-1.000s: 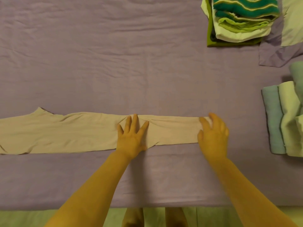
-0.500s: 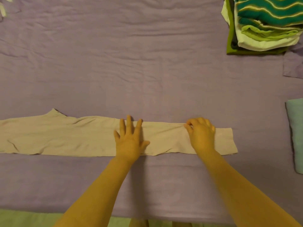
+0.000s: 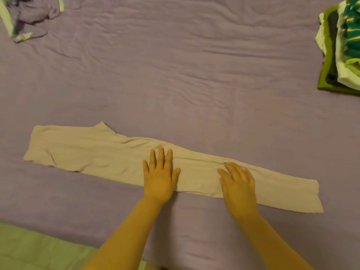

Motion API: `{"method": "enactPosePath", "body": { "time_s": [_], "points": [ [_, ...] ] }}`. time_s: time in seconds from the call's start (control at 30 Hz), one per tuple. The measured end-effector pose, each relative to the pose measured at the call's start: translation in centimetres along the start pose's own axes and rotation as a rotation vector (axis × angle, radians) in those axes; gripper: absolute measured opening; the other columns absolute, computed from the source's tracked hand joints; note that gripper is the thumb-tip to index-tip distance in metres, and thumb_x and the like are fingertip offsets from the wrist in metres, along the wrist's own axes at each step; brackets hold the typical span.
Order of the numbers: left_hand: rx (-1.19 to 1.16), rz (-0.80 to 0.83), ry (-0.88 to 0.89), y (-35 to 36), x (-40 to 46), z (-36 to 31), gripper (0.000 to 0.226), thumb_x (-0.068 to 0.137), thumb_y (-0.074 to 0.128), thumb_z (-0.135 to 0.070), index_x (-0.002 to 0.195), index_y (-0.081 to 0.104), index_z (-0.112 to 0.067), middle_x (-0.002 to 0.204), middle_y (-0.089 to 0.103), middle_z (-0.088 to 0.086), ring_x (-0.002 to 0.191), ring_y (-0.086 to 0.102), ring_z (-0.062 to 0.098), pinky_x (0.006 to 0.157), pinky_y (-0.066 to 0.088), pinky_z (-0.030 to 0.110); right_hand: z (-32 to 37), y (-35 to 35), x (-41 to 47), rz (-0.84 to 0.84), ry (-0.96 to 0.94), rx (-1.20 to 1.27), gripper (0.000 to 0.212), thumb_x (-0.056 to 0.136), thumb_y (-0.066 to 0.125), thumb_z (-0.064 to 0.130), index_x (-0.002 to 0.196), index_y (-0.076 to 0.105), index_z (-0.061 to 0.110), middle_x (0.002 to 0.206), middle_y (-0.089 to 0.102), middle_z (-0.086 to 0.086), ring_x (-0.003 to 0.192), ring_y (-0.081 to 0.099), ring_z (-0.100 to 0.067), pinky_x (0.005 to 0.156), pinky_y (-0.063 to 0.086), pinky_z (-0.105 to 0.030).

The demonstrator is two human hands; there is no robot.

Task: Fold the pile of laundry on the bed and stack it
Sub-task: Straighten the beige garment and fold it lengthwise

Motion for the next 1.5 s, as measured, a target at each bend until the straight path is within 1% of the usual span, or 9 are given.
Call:
{"method": "enactPosePath", "body": {
  "time_s": [0.17,0.33,0.47,0.77,1.0,1.17,1.27,1.4,1.5],
  "points": [
    [0.056,-0.067,0.226,-2.0,1.7,4.4,0.067,0.095,0.011,-0.057,0.147,0.033,-0.02,0.154,0.025,0.014,0.14,0.025,0.043,0.107,0.026,0.063,9.4,1.2,2.4,0.047,-0.159,-0.065,0.037,0.081,0.07,0.019,0.117,0.069,0.013,0.129,0.06,-0.013,0.121,0.054,-0.037,0.096,0.04,-0.061],
    [0.156,-0.165,0.313,-2.8,4.2,10.5,0.066,0.094,0.026,-0.059,0.145,0.04,-0.02,0.155,0.026,0.013,0.141,0.026,0.041,0.108,0.022,0.066,13.3,5.2,5.0,0.17,-0.214,-0.122,0.059,0.1,0.007,0.047,0.143,0.041,0.025,0.145,0.045,-0.008,0.134,0.04,-0.035,0.108,0.024,-0.058],
    [0.156,-0.23,0.204,-3.7,5.4,17.1,0.068,0.093,0.022,-0.063,0.147,0.032,-0.022,0.155,0.022,0.015,0.142,0.021,0.039,0.11,0.014,0.065,13.1,6.4,4.8,0.076,-0.187,-0.174,0.057,0.1,0.015,0.05,0.149,0.022,0.021,0.151,0.033,-0.01,0.14,0.027,-0.036,0.109,0.02,-0.061],
    [0.099,-0.158,0.157,-3.3,7.0,21.5,0.082,0.086,0.014,-0.074,0.151,0.007,-0.025,0.159,0.003,0.01,0.147,0.0,0.035,0.114,-0.002,0.06,24.4,7.8,9.6,0.118,-0.385,-0.214,0.058,0.094,0.027,0.052,0.141,0.043,0.023,0.148,0.041,-0.01,0.136,0.036,-0.038,0.105,0.025,-0.063],
    [0.118,-0.062,0.082,-3.7,6.7,20.8,0.081,0.081,-0.002,-0.076,0.145,-0.02,-0.03,0.153,-0.026,0.005,0.14,-0.028,0.031,0.107,-0.025,0.052,22.7,7.8,9.2,0.253,-0.276,-0.216,0.059,0.097,0.019,0.054,0.144,0.038,0.025,0.15,0.037,-0.011,0.139,0.03,-0.037,0.109,0.021,-0.061],
    [0.136,-0.135,0.366,-4.3,2.7,12.4,0.066,0.091,0.039,-0.06,0.145,0.038,-0.022,0.152,0.031,0.015,0.139,0.029,0.04,0.106,0.028,0.065,14.9,4.0,5.4,0.233,-0.035,-0.204,0.058,0.099,0.018,0.051,0.142,0.042,0.02,0.147,0.041,-0.016,0.136,0.034,-0.042,0.106,0.026,-0.064],
    [0.102,-0.131,0.518,-3.5,0.6,5.6,0.067,0.083,0.061,-0.057,0.139,0.049,-0.024,0.147,0.041,0.013,0.134,0.038,0.04,0.099,0.037,0.065,8.7,1.8,2.8,0.207,0.165,-0.198,0.059,0.099,0.018,0.049,0.139,0.047,0.017,0.146,0.041,-0.018,0.135,0.034,-0.043,0.107,0.022,-0.063],
    [0.143,-0.022,0.639,-0.7,-1.5,-2.4,0.061,0.091,0.042,-0.058,0.143,0.042,-0.028,0.151,0.035,0.01,0.138,0.032,0.038,0.104,0.032,0.066,0.9,0.3,-1.7,0.236,0.463,-0.147,0.063,0.099,0.011,0.055,0.145,0.035,0.019,0.147,0.039,-0.02,0.133,0.036,-0.047,0.101,0.026,-0.07],
    [0.167,0.068,0.569,1.6,-1.9,-5.0,0.066,0.091,0.02,-0.062,0.145,0.038,-0.028,0.154,0.029,0.011,0.142,0.023,0.039,0.105,0.018,0.066,-2.4,0.8,-3.2,0.328,0.454,-0.107,0.071,0.096,0.006,0.06,0.143,0.042,0.019,0.144,0.043,-0.021,0.128,0.041,-0.049,0.093,0.031,-0.074]
  ]
}}
Point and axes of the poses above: each hand's wrist, its own x-axis towards the middle knuckle, its own y-axis out of the palm, z = x × y, the point moved 5 cm from there along x, towards the middle knuckle
